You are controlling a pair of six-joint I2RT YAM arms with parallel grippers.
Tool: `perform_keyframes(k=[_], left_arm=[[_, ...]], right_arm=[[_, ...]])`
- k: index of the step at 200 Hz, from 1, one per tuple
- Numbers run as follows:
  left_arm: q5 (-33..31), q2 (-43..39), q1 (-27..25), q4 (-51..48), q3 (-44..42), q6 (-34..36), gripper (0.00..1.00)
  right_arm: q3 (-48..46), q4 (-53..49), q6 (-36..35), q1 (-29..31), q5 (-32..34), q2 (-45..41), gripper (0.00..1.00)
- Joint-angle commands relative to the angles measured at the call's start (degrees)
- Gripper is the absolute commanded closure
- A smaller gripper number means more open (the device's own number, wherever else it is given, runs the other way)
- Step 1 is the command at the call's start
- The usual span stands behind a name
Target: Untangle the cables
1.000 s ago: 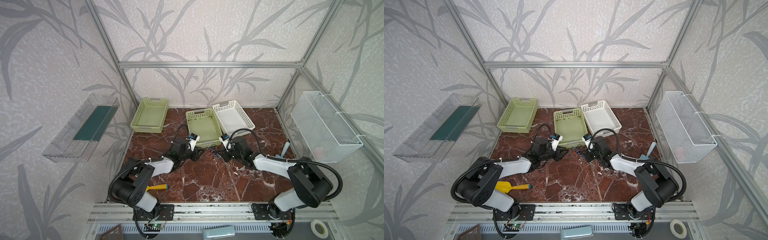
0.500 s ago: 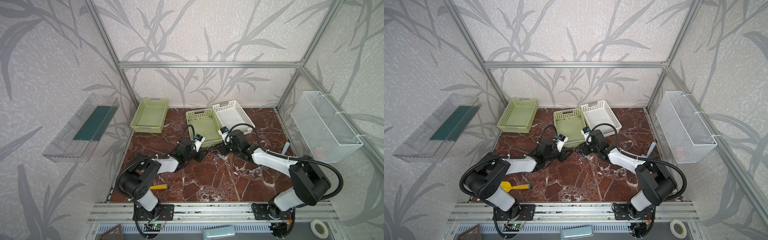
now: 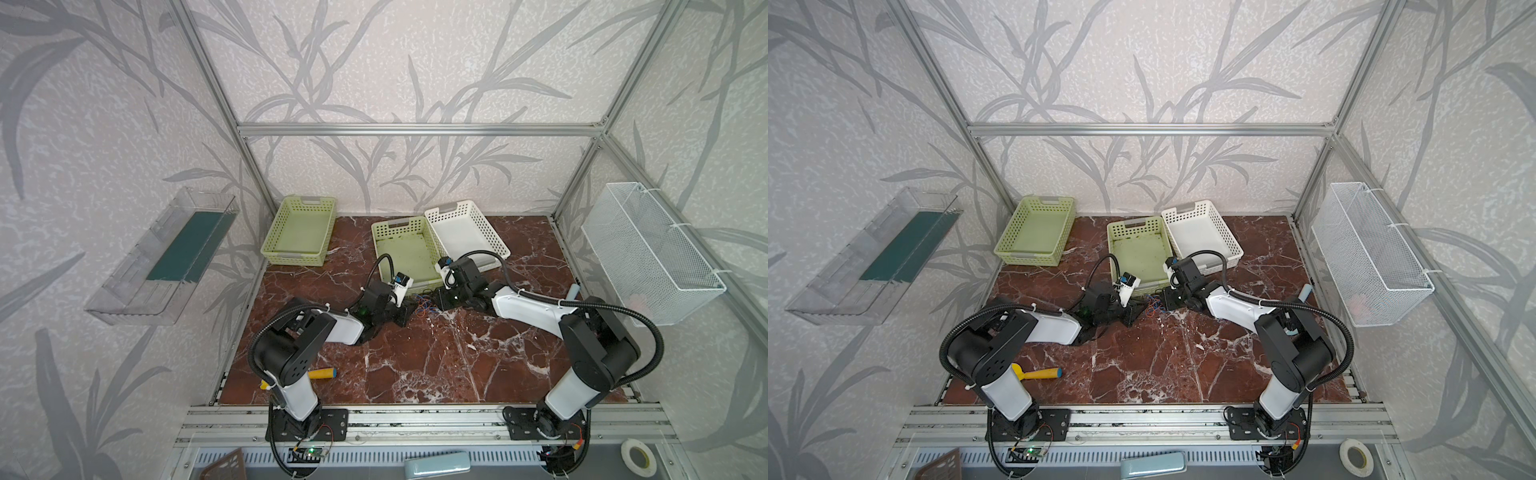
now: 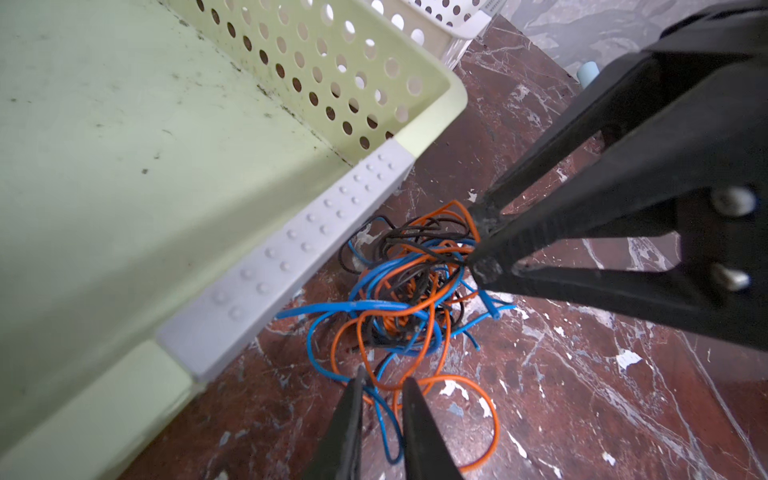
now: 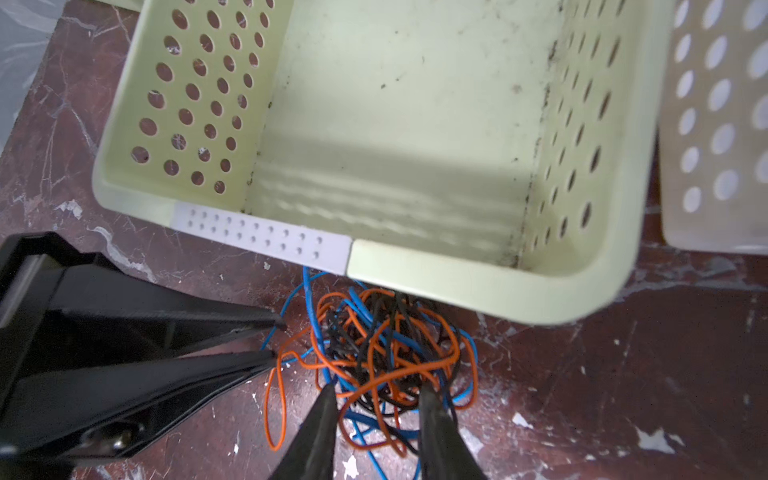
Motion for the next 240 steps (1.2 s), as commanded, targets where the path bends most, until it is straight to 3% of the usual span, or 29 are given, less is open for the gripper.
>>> perform_keyframes(k=[1,73,149,193,240], left_arm=[[-1.46,0.78,-0.61,2.12,1.0,0.04,0.81],[-6.71,0.41,-1.15,2.89,-0.59,0.18,0.98],[-16.73,-3.9,-1.13,1.35,-4.31,2.43,1.0],[-17.87,-5.84,-1.19,1.1,-6.08,3.67,1.0],[-14.47,-5.87,-1.14,2.38,-5.6,3.96,1.0]], right_arm=[[2.58,-2.62,0.42,0.35,1.39,1.41,0.7],[1.56,-3.15,-1.38,0.32,2.89,-0.97,1.0],[-0.02,-5.98,-4.44,-1.92,1.45,-9.41,1.0],[-0.2,-9.34,-8.84,-5.77,-3.3,-15.33,1.0],[-0.24,-7.79,-13.61,-6.45,-7.19,-22.33,1.0]])
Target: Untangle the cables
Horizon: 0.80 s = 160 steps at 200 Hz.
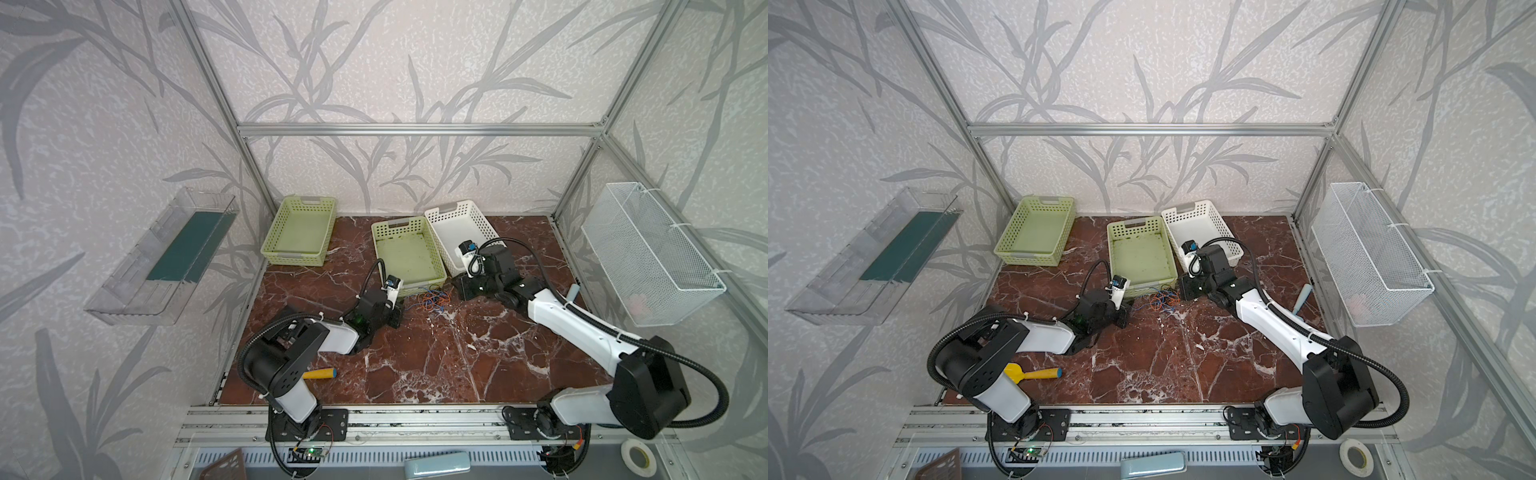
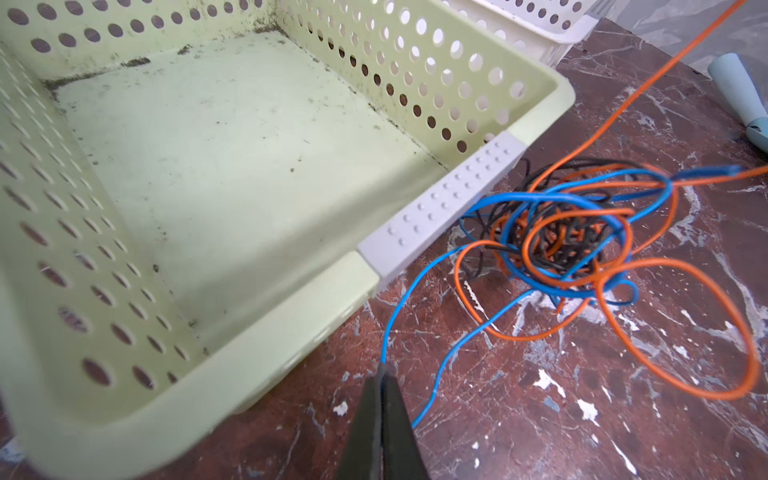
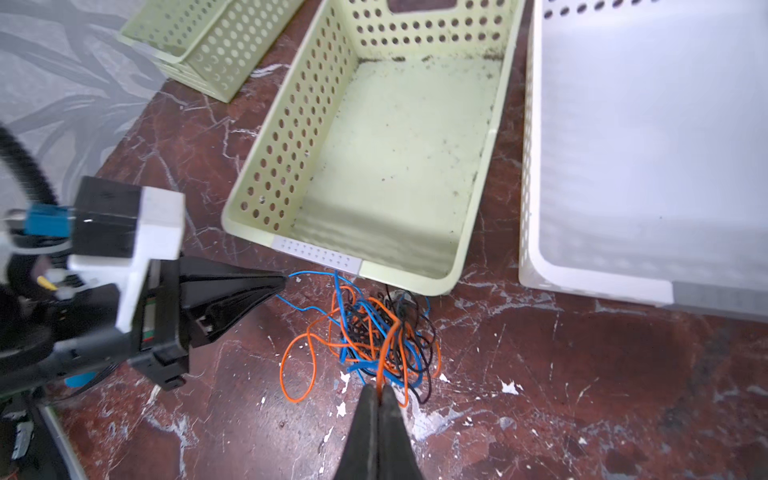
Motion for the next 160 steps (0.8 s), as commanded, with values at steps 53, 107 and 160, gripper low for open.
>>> perform_keyframes(k=[53,107,160], left_arm=[[8.29,-6.57,-0.37,3.81,2.2,1.49,0.65],[15.08,-6.36,-1.69,-0.41,8.18,1.23,0.45],[15.18,-0.72,-4.9,0.93,11.61,-1.08,0.44]], right_arm=[[1.94,-0.42,-6.09,-0.33,-12.59,-3.68,1.0],[1.86,1.07,-5.7,-0.3,-14.59,-1.44,1.0],[1.26,2.55,-4.48,-0.08,-16.4,-0.48,1.0]])
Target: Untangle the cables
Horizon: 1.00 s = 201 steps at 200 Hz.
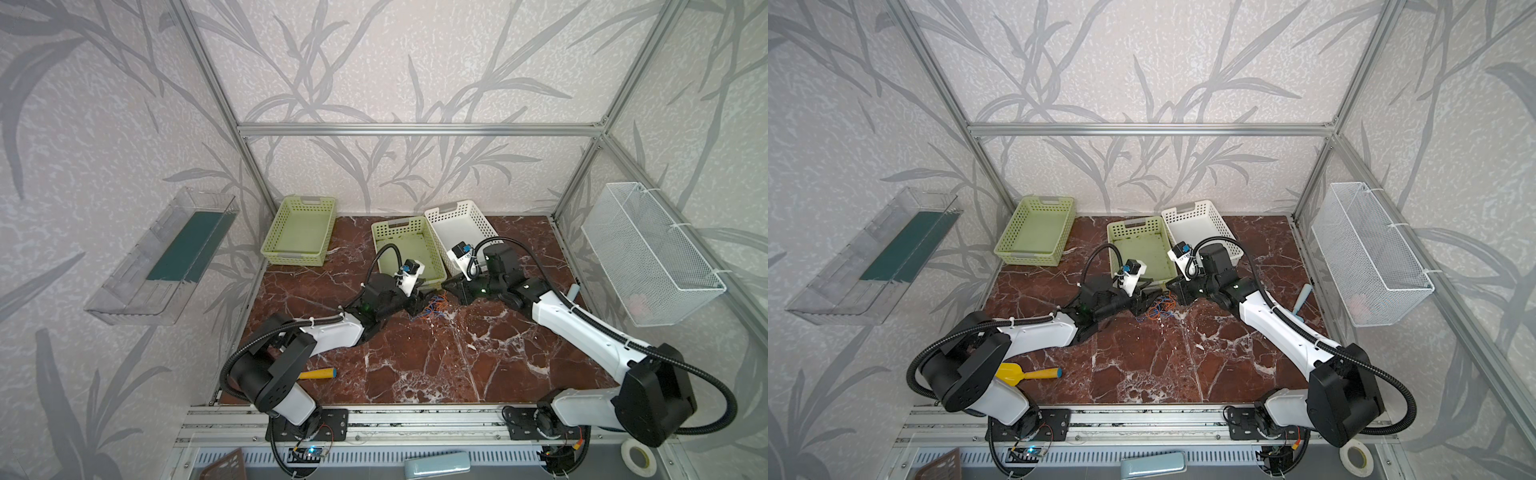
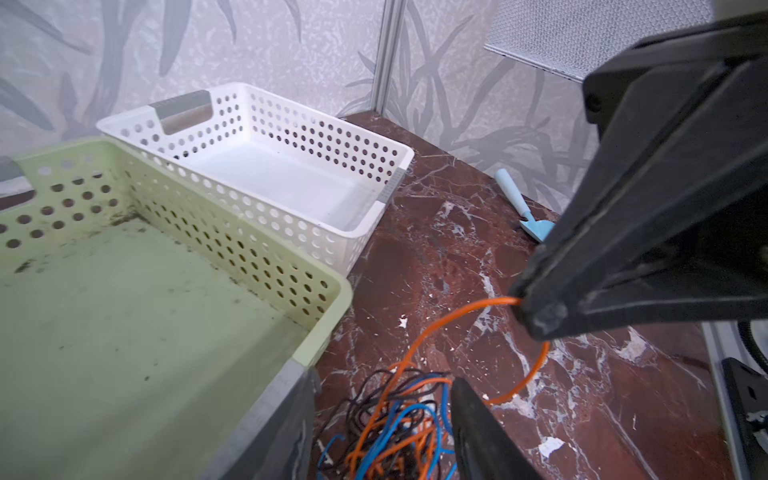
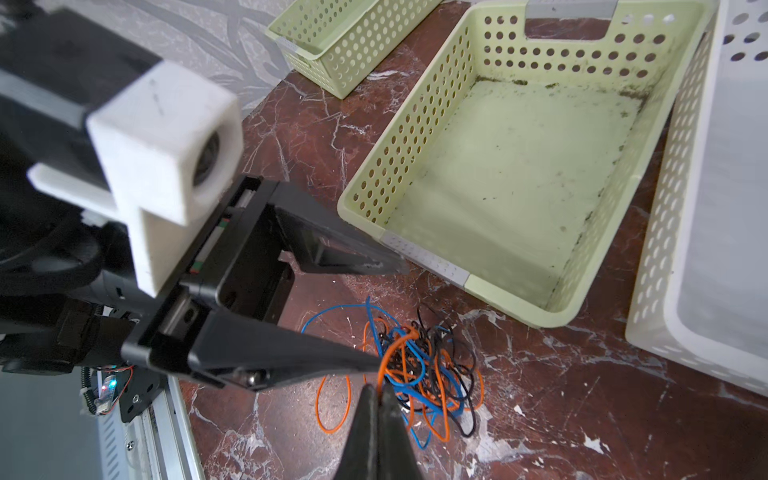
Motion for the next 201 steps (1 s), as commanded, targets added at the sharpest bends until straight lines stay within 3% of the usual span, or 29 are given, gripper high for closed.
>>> perform_keyframes(k=[1,27,39,54,65,96,126,163,201], left_arm=[[1.24,3.29,-0.75,0.75,1.58,-1.52,0.44],[-2.2,6.29,-0.98,5.73,2.37,-4.83,0.46],[-4.91,7.04,-0.92,7.45,2.54,-5.69,0.53],[-8.02,7.09,-0.92,7.53,2.9,-5.61,0.71],[-9.29,6.87,-0.97,7.68,2.92,-5.37,0.75],[-6.86,6.93,-0.92,8.54,3.4,-4.69,0.74],[-3.87,7.84,-0.92,9.9,3.13,-4.84,0.61],[-1.52,9.38,-0.95,10.44,5.43,-4.43,0.6],[0.39,9.24,-1.02,10.19,7.05,-4.56,0.85]], right_arm=[[0.86,2.23,0.25,0.09,-2.61,0.25,1.0],[1.07,2.14,-0.18,0.63,-3.77,1.38,1.0],[1.08,2.06,-0.3,0.71,-3.66,1.8,1.0],[1.07,1.56,-0.62,0.66,-2.65,1.91,1.0],[0.94,1.27,-0.79,0.73,-1.84,1.85,1.0],[0.92,0.91,-1.49,0.66,-2.38,2.26,1.0],[1.24,0.83,-1.94,0.64,-2.66,2.81,1.0],[1.69,0.58,-2.43,0.6,-3.48,3.75,1.0],[1.3,-0.18,-2.85,0.47,-4.19,3.97,1.0]])
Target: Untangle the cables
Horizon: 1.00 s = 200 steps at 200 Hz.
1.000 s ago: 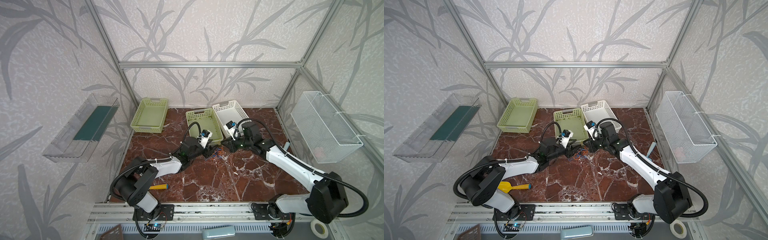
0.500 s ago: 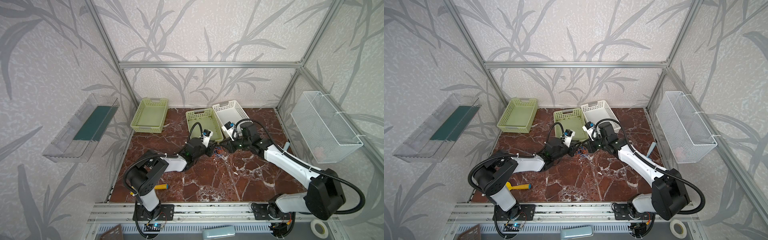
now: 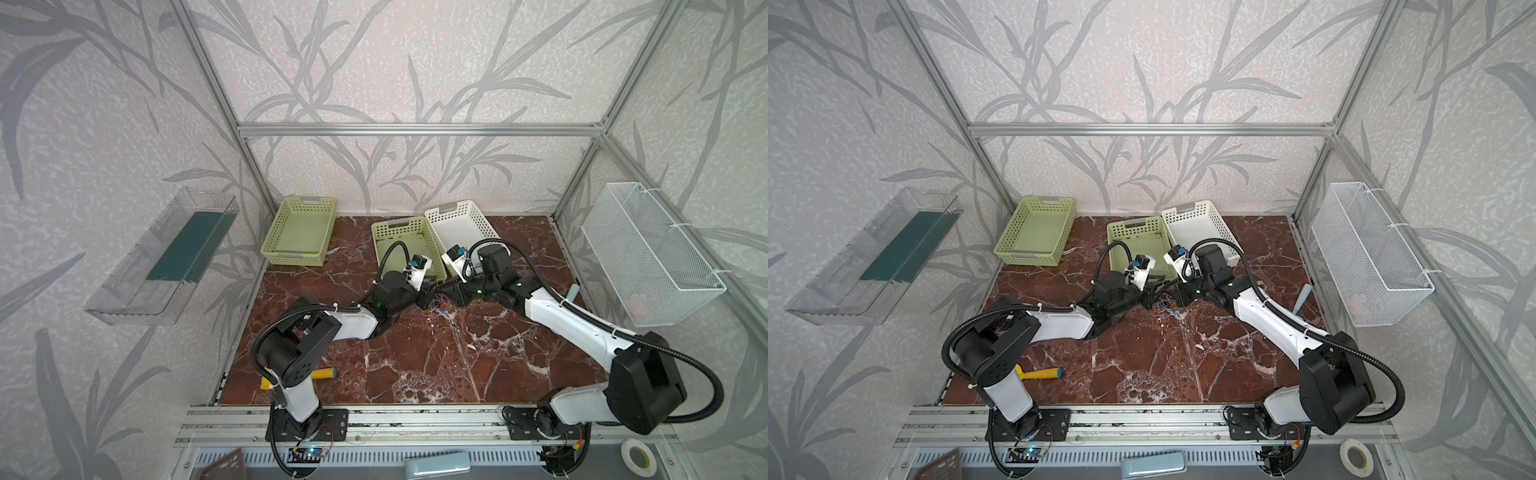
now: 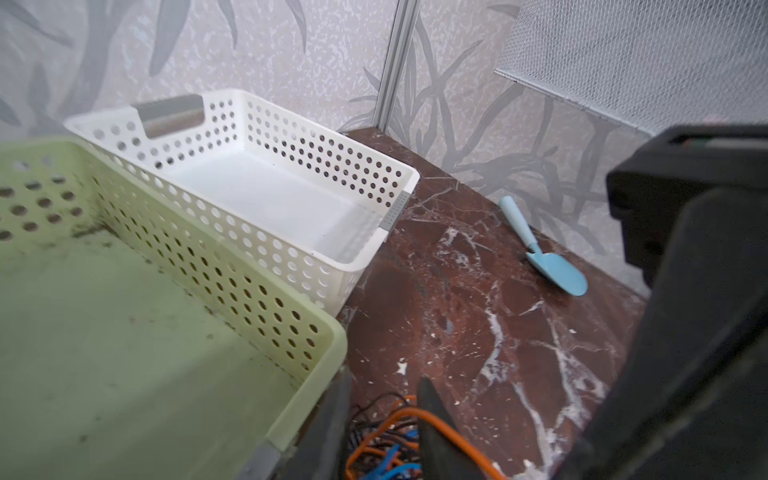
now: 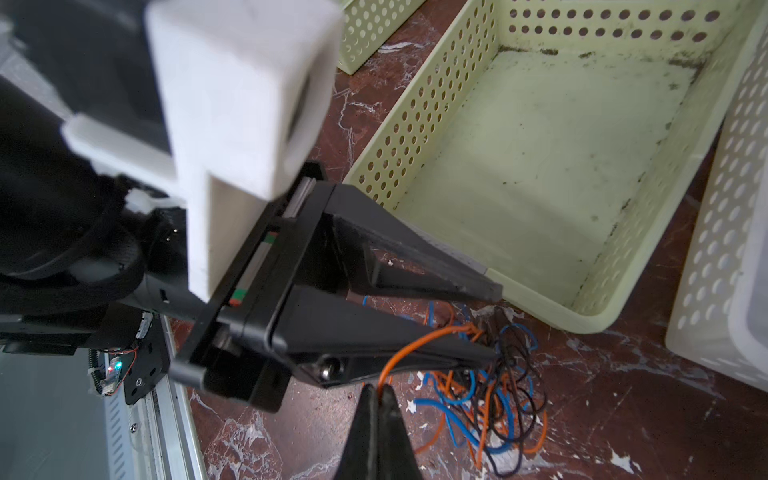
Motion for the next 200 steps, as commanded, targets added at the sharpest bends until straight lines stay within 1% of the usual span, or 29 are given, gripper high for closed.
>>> perform_keyframes(k=[1,19,22,48,53,65,85,109,123,147,163,182,200], left_arm=[[2.3,-0.3,-0.07,2.27,1.56,0.22,0.86],[2.78,-1.4,-0.07,1.63,1.41,0.99,1.0],[2.89,-1.6,-0.11,1.65,1.39,1.2,1.0],[3.84,-3.04,-0.09,0.48,1.25,2.53,1.0],[4.01,-3.22,-0.07,0.09,1.34,2.74,1.0],[4.3,-3.84,-0.08,-0.5,1.34,3.15,1.0],[4.52,-4.93,-0.09,-0.68,1.13,3.57,1.0],[5.63,-6.29,-0.07,-0.7,1.02,3.64,1.0],[6.32,-6.83,-0.16,-0.69,1.2,3.51,1.0],[7.04,-7.32,-0.33,-0.65,1.77,3.25,1.0],[7.91,-7.22,-0.55,-0.71,2.29,2.9,1.0],[8.31,-6.99,-0.93,-0.47,2.94,2.29,1.0],[8.21,-6.98,-1.21,-0.03,3.28,2.23,1.0]], right_arm=[[1.19,-0.93,-1.26,0.03,-1.74,0.11,1.0],[0.26,-0.56,-0.88,-0.69,-1.47,-0.68,1.0],[0.07,-0.47,-0.83,-0.93,-1.39,-0.84,0.99],[-1.17,0.44,0.11,-2.89,-2.0,-2.33,0.78],[-1.5,0.74,0.48,-3.46,-2.4,-2.59,0.71],[-2.42,1.62,0.96,-4.69,-2.85,-3.41,0.59],[-4.0,2.65,1.26,-6.22,-2.77,-4.95,0.48],[-6.56,5.53,3.52,-7.43,-0.93,-5.69,0.42],[-7.84,7.13,5.1,-7.71,-0.25,-5.03,0.4],[-8.08,8.31,6.34,-7.71,-3.87,-2.16,0.37],[-8.41,11.11,8.35,-7.7,-5.73,-0.25,0.36],[-9.03,14.77,10.38,-7.48,-9.46,1.95,0.35],[-8.68,13.53,9.55,-6.68,-10.5,4.52,0.36]])
